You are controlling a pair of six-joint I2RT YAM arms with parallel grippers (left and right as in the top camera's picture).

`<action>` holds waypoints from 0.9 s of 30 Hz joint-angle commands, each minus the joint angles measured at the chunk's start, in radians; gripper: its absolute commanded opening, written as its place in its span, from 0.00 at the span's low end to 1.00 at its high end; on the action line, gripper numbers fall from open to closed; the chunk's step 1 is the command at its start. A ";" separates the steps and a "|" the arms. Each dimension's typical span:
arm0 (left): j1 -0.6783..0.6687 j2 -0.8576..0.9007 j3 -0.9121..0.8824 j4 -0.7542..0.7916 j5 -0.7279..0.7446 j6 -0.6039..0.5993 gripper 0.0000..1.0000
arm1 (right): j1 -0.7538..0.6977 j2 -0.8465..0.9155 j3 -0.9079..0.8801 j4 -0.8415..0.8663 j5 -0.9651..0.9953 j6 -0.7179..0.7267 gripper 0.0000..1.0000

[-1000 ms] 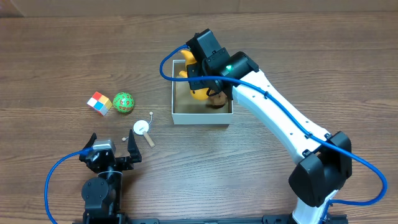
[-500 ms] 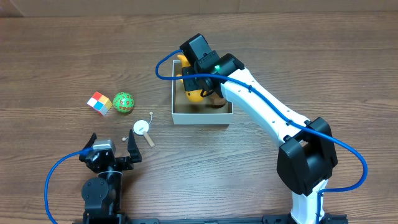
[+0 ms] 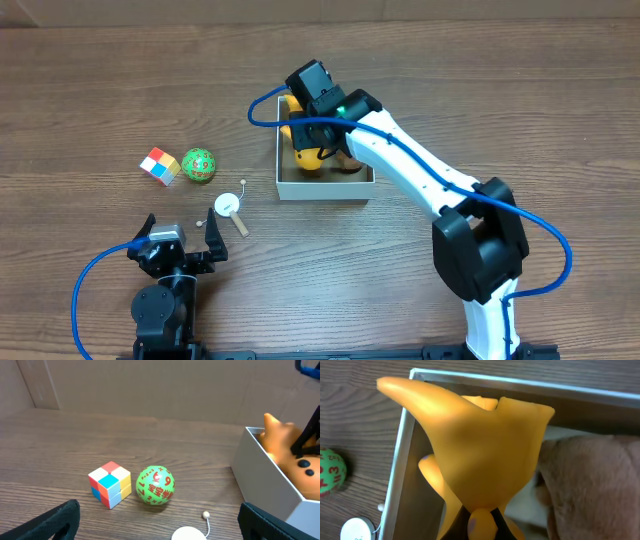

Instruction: Pack container

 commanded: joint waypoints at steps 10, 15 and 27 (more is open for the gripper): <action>-0.006 -0.008 -0.002 0.003 -0.009 -0.014 1.00 | 0.005 -0.003 0.005 0.038 -0.010 0.055 0.04; -0.006 -0.008 -0.002 0.002 -0.009 -0.014 1.00 | 0.005 -0.003 0.004 0.044 -0.010 0.055 0.04; -0.006 -0.008 -0.002 0.003 -0.009 -0.014 1.00 | 0.005 -0.002 -0.024 0.071 -0.010 0.054 0.12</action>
